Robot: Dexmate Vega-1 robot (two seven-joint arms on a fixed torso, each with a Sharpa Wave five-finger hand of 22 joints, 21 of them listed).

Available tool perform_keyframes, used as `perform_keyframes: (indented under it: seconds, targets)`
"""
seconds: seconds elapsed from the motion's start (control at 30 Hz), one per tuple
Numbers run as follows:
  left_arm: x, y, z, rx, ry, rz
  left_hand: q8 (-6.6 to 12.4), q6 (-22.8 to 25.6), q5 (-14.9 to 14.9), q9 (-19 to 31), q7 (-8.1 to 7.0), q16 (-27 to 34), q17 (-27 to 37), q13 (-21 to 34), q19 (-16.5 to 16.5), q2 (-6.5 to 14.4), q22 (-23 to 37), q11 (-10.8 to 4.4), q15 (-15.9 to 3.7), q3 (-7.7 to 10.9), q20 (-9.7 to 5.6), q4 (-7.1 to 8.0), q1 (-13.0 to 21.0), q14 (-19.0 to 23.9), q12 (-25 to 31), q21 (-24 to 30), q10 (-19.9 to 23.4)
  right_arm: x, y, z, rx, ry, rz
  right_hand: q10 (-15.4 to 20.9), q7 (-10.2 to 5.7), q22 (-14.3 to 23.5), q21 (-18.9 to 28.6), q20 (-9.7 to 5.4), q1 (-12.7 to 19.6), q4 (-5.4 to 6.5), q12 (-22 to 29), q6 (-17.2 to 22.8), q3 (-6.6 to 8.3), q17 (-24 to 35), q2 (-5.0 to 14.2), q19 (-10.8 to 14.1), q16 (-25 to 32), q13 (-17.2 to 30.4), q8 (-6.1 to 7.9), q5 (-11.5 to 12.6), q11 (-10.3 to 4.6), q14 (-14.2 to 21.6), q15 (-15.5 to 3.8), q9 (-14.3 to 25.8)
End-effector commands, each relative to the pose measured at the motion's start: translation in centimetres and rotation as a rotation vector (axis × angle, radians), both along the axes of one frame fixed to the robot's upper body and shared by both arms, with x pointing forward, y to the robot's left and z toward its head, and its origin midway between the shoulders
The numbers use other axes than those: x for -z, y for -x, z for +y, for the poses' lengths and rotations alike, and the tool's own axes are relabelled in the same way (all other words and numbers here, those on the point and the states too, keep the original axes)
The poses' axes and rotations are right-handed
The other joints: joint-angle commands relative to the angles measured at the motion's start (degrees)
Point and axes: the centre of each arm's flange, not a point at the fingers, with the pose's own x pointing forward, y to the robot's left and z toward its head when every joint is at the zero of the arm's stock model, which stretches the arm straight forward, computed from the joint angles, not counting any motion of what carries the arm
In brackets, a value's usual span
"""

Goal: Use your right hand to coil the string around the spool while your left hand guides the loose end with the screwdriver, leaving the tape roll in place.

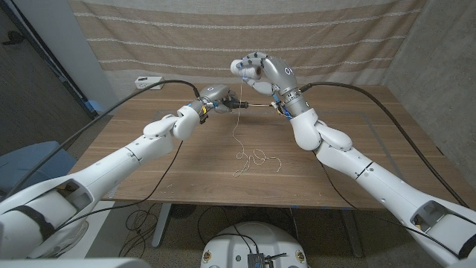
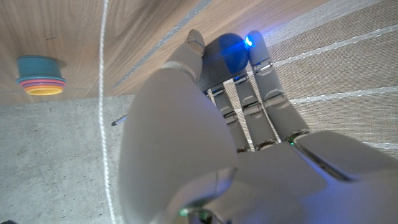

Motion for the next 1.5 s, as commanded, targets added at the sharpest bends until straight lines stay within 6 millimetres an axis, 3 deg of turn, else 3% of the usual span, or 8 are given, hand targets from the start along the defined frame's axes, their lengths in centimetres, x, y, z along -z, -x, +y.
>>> perform_keyframes:
  seconds: [0.03, 0.33, 0.7, 1.13, 1.5]
  targets:
    - [0.1, 0.9, -0.2, 0.06, -0.008, 0.06, 0.13, 8.1, 0.2, 0.2, 4.71, 0.2, 0.2, 0.2, -0.3, 8.4, 0.2, -0.16, -10.65, 0.73, -6.43, 0.39, 7.9, 7.6, -0.2, 0.3, 0.5, -2.5, -1.6, -0.6, 0.029, -0.034, -0.014, 13.5, 5.87, 0.3, 0.8, -5.99, 8.4, 0.2, -0.4, 6.6, -0.05, 0.1, 8.86, -1.7, -0.2, 0.2, -0.13, 0.2, 1.85, 19.5, -17.17, 0.1]
    - [-0.4, 1.6, 0.2, 0.101, 0.013, 0.111, -0.03, 8.2, 0.2, 0.2, 4.78, 0.2, 0.4, 0.4, -0.4, 8.3, 0.2, -0.21, -10.63, 0.75, -6.37, 0.36, 8.0, 7.6, -0.5, 0.5, 0.6, -3.1, -2.9, -1.4, 0.075, -0.07, -0.015, 13.7, 5.78, 0.3, 1.7, -5.99, 8.5, 0.2, -0.7, 6.9, -0.23, 0.2, 8.83, -2.1, -0.6, 0.0, -0.34, 0.2, 1.74, 19.7, -17.18, 0.1]
    - [-1.2, 2.3, 0.9, 0.132, 0.034, 0.168, -0.2, 8.4, 0.2, 0.2, 4.91, 0.1, 0.5, 0.6, -0.6, 8.3, 0.2, -0.09, -10.53, 0.77, -6.37, 0.34, 8.1, 7.9, -0.7, 0.8, 0.7, -2.9, -5.3, -4.0, 0.162, -0.142, 0.057, 13.7, 5.77, 0.4, 2.8, -5.96, 8.6, 0.29, -1.0, 7.0, -0.49, 0.3, 8.85, -2.7, -1.1, 0.1, -0.68, 0.3, 1.6, 19.8, -17.13, 0.2]
    - [-2.6, 4.3, 1.7, 0.043, -0.018, 0.11, -0.36, 8.6, 0.2, 0.2, 4.79, 0.0, 0.7, 0.9, -0.8, 8.2, 0.3, -0.3, -10.66, 0.73, -6.37, 0.41, 8.1, 7.9, -1.0, 1.2, 0.8, -0.5, -8.7, -8.7, 0.313, -0.228, 0.215, 13.8, 5.8, 0.3, 4.1, -5.94, 8.7, 0.35, -1.4, 7.1, -0.73, 0.4, 8.91, -3.3, -1.7, 0.2, -1.08, 0.3, 1.7, 20.0, -17.12, 0.2]
    - [-4.1, 5.6, 2.7, 0.097, 0.059, 0.085, -0.52, 8.8, 0.2, 0.2, 4.7, -0.1, 0.8, 1.1, -1.0, 8.2, 0.2, -0.28, -10.52, 0.72, -6.37, 0.42, 8.2, 7.9, -1.2, 1.4, 0.9, 2.0, -11.0, -11.3, 0.391, -0.268, 0.331, 14.1, 5.92, 0.1, 5.3, -5.91, 8.9, 0.38, -1.7, 7.4, -0.93, 0.5, 8.91, -3.9, -2.2, 0.4, -1.36, 0.3, 1.87, 20.1, -17.11, 0.3]
